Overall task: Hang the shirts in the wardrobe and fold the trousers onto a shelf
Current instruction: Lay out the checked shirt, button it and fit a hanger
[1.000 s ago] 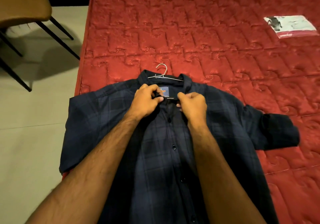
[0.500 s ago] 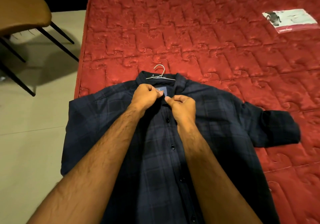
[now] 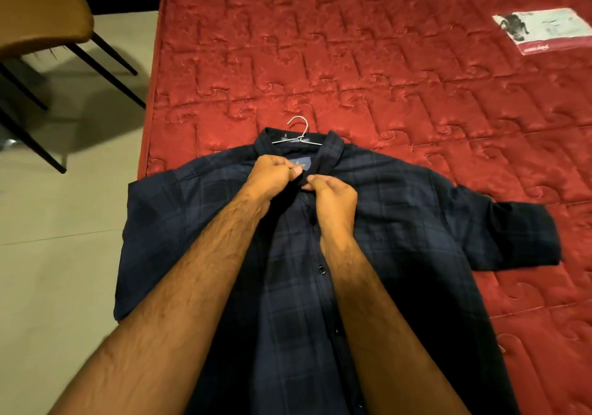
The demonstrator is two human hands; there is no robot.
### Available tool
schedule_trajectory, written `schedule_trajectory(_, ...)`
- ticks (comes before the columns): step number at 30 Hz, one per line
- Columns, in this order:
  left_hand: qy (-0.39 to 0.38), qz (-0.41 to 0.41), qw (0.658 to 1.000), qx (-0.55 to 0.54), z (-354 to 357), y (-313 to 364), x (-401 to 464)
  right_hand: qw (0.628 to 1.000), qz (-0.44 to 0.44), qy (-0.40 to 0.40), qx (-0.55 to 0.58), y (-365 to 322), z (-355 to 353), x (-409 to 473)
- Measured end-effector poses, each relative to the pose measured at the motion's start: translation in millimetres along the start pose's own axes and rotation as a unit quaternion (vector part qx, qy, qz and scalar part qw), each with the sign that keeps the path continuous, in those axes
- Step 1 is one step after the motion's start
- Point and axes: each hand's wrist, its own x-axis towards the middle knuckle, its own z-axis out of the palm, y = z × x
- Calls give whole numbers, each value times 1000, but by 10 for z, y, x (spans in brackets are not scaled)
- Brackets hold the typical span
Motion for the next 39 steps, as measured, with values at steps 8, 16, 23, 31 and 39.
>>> schedule_trajectory(8,17,-2,1000,23,13,-6,-50,1000,-19,6,-8,47,8,-60)
schedule_trajectory(16,44,23,999,20,7,-4,-106,994,-34,68,-78,30,77,-109)
schedule_trajectory(23,15,72,996,59,-53,-60,-164,987,-38,96,-124,-3,138,-115)
schedule_trajectory(31,63,69,987,131,41,-58,-145,981,-75,94,-150,64,130,-119)
schedule_trajectory(39,51,47,989,131,9,-94,-54,982,-75,59,-161,64,32,-84)
